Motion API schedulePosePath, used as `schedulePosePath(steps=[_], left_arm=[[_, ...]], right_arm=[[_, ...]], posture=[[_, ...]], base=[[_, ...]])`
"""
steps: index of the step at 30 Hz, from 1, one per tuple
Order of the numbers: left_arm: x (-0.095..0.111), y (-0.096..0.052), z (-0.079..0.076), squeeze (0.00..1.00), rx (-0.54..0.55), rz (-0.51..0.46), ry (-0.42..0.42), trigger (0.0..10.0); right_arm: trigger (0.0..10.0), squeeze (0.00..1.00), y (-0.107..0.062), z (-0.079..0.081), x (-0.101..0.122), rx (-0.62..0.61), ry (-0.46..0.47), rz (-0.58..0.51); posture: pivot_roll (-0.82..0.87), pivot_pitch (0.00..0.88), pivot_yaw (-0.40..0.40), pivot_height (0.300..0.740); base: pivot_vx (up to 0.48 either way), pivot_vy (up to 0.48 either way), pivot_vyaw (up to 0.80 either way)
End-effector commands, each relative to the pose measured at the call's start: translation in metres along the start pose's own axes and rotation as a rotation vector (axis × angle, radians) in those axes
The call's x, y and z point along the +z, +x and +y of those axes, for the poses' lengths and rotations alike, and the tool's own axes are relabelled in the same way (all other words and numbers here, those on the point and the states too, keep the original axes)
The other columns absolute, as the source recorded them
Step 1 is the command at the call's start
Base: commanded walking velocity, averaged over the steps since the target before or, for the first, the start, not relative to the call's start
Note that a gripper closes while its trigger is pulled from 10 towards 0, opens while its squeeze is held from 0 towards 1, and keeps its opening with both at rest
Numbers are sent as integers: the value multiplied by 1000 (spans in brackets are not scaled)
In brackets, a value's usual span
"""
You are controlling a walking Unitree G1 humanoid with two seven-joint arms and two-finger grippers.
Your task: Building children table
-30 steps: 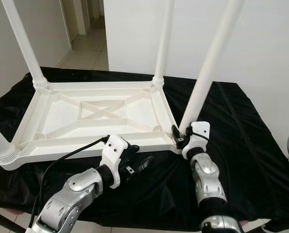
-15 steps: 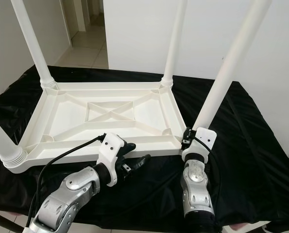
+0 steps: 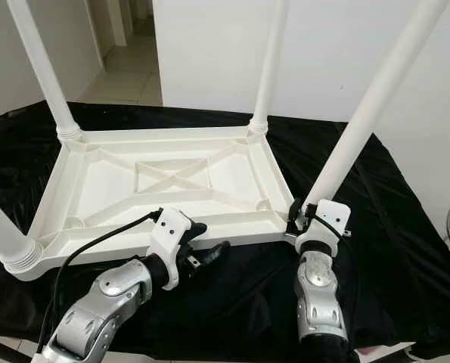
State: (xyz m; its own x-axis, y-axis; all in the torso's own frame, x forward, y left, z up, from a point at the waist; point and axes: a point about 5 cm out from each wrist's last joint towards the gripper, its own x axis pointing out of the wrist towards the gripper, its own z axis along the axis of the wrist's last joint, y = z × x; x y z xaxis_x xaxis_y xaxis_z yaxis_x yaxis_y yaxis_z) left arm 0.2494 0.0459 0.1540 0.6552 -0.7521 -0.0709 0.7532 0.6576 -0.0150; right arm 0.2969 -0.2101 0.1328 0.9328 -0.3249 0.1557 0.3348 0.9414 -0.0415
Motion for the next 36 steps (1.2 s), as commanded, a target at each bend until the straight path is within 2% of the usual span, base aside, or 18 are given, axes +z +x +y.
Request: schedulePosePath(steps=[1, 6, 7, 9, 10, 12, 13, 21, 35, 36], left_arm=[[-2, 2, 3, 0, 38, 15, 14, 10000], [-6, 4, 4, 0, 48, 49, 50, 10000], [-8, 5, 6, 0, 59, 64, 67, 10000], [-13, 7, 11, 0, 84, 100, 92, 10000], [-16, 7, 15, 0, 102, 120, 101, 10000], [-16, 7, 15, 0, 102, 120, 101, 10000], [-19, 9, 20, 0, 130, 153, 108, 10000], [-27, 9, 41, 0, 244, 221, 121, 10000], [-30, 10, 61, 0, 393, 274, 109, 10000], [-31, 10, 63, 0, 415, 274, 97, 4314]], right_arm=[[10000, 1000, -6, -8, -7, -17, -6, 20], [10000, 973, -16, -4, -6, 52, 20, 13], [10000, 0, -20, -1, -5, 99, 73, 6], [10000, 0, -30, 4, -3, 187, 160, -7], [10000, 0, -34, 5, -3, 209, 172, -7], [10000, 0, -34, 5, -3, 209, 172, -7], [10000, 0, -38, 2, -4, 218, 172, -3], [10000, 0, -46, -6, -3, 211, 182, 3], [10000, 0, -50, -3, 0, 213, 207, 3], [10000, 0, -50, -3, 1, 210, 209, 4]], posture=[[-36, 67, -32, 740], [-36, 65, -32, 740], [-36, 65, -32, 740], [-48, 57, -28, 740], [-51, 57, -27, 740], [-51, 57, -27, 740], [-57, 57, -24, 740], [-78, 54, -12, 740], [-85, 56, -8, 740], [-85, 56, -8, 740]], base=[[0, 0, 0], [0, 0, 0], [0, 0, 0], [0, 0, 0], [0, 0, 0], [0, 0, 0], [0, 0, 0], [0, 0, 0], [0, 0, 0], [0, 0, 0]])
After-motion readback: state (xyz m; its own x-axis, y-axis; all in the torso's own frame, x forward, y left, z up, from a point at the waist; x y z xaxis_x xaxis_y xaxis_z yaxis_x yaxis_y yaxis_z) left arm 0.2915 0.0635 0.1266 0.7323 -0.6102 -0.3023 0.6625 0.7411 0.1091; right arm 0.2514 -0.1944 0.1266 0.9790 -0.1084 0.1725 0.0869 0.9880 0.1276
